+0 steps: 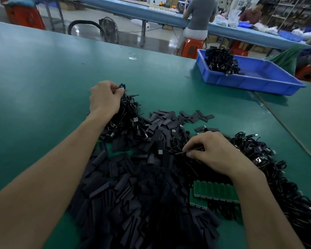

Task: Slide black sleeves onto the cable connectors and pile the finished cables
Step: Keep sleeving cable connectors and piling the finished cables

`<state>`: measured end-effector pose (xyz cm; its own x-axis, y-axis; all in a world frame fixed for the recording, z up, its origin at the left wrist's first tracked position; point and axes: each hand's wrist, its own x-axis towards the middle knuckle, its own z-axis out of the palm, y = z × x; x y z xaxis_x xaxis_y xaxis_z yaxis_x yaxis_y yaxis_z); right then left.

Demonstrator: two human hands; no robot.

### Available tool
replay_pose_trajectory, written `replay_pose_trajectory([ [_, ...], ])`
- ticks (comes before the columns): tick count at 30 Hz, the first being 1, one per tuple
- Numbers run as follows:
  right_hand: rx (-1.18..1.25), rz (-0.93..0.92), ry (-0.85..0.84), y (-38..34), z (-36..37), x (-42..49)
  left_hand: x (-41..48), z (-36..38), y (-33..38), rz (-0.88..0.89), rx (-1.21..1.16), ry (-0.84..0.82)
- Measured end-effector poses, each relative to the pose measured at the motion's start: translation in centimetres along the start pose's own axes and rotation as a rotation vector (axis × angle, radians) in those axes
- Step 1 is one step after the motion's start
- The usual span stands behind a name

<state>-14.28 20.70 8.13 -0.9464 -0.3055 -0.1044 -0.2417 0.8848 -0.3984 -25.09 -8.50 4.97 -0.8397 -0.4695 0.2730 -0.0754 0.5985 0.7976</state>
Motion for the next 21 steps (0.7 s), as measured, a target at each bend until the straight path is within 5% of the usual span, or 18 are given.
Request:
replay_pose_trajectory([
  [3, 0.052, -0.034, 0.045, 0.7, 0.5, 0.4, -0.1, 0.5, 0.4, -0.064, 0.075, 0.032],
  [7, 0.151, -0.093, 0.125, 1.9, 1.1, 1.0, -3.9, 1.1, 2.3, 0.266, 0.059, 0.166],
  [10, 0.227, -0.123, 0.186, 2.6, 1.2, 1.4, -8.4, 2.0, 4.0, 0.498, -0.209, -0.140],
  [14, 0.339, -0.156, 0.160, 3.3, 1.5, 1.9, -12.8, 4.2, 4.1, 0.361, -0.483, -0.665],
  [21, 0.554, -0.136, 0.101, 4.3, 2.1, 1.7, -14.5, 6.3, 3.0, 0.040, -0.745, -0.747],
])
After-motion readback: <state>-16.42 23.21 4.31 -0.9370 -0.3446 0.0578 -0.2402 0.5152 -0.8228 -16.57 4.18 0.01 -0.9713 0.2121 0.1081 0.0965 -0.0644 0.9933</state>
